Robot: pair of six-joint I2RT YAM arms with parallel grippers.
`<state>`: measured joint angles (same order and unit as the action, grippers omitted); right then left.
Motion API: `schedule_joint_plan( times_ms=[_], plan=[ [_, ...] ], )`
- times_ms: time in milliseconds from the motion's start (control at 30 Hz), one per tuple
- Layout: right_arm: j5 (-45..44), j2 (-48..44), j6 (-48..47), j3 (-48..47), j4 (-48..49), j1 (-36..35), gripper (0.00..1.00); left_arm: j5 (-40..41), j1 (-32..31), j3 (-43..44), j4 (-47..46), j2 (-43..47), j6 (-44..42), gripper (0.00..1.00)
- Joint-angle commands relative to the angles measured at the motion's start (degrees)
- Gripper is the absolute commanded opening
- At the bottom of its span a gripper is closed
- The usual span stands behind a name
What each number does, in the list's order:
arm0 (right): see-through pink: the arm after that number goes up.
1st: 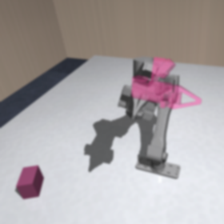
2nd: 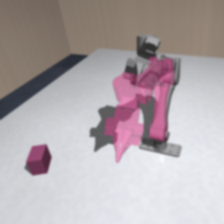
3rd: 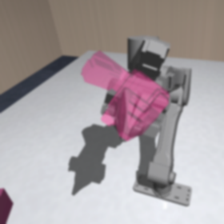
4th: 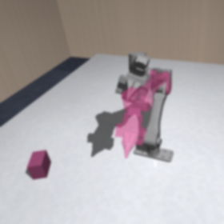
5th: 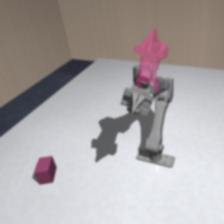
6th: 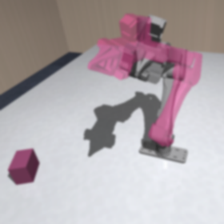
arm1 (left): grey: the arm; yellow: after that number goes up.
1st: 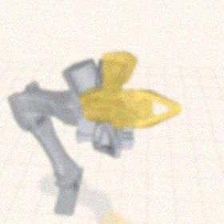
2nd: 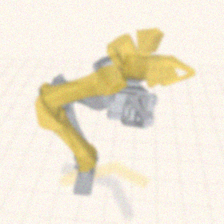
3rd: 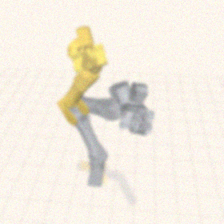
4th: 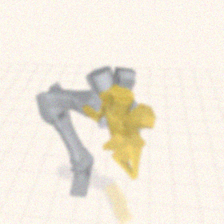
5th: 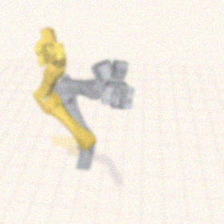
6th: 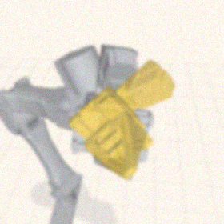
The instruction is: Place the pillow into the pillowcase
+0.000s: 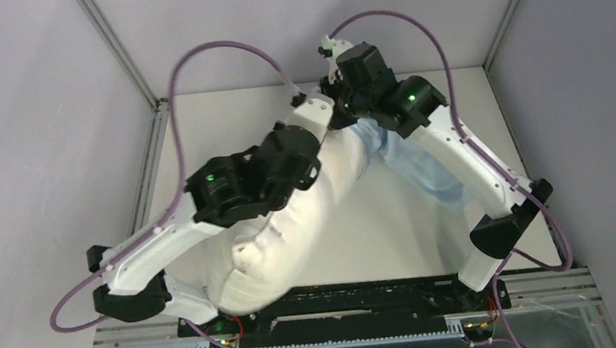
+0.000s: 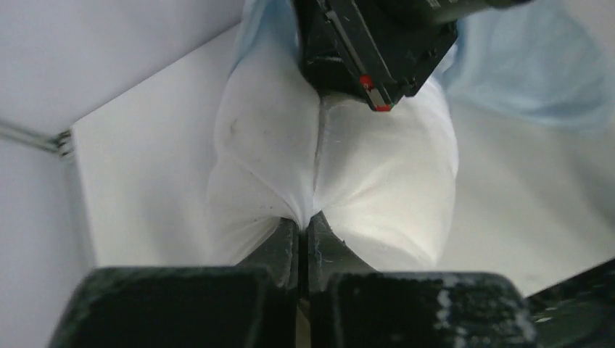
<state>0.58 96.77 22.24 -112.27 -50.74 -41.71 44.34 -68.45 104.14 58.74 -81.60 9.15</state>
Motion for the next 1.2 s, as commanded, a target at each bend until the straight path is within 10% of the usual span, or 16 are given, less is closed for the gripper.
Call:
schedule_joint_plan(
  times_ms=[0, 400, 567, 700, 1167],
  plan=[
    [0.70, 0.74, -3.49, -10.41, -3.84, -4.16, 0.00, -5.00, 3.17, 5.58, -4.24, 1.86, 7.39, 0.00],
    [-2.36, -1.52, -3.19, 2.87, 2.12, -7.78, 0.02, -28.26, 20.57, -45.26, -34.87, 18.16, 20.61, 0.00],
    [-8.85, -3.98, -6.27, 4.86, 4.23, -10.53, 0.51, -28.11, 20.78, -49.13, -35.94, 21.03, 19.75, 0.00],
    [-14.72, -9.98, -8.94, 13.46, 10.10, -10.72, 0.71, -27.49, 20.86, -48.69, -35.04, 21.72, 18.75, 0.00],
    [-12.35, -26.70, -12.45, 38.77, 25.08, -8.42, 0.75, -26.77, 21.00, -47.76, -33.95, 20.14, 17.61, 0.00]
  ],
)
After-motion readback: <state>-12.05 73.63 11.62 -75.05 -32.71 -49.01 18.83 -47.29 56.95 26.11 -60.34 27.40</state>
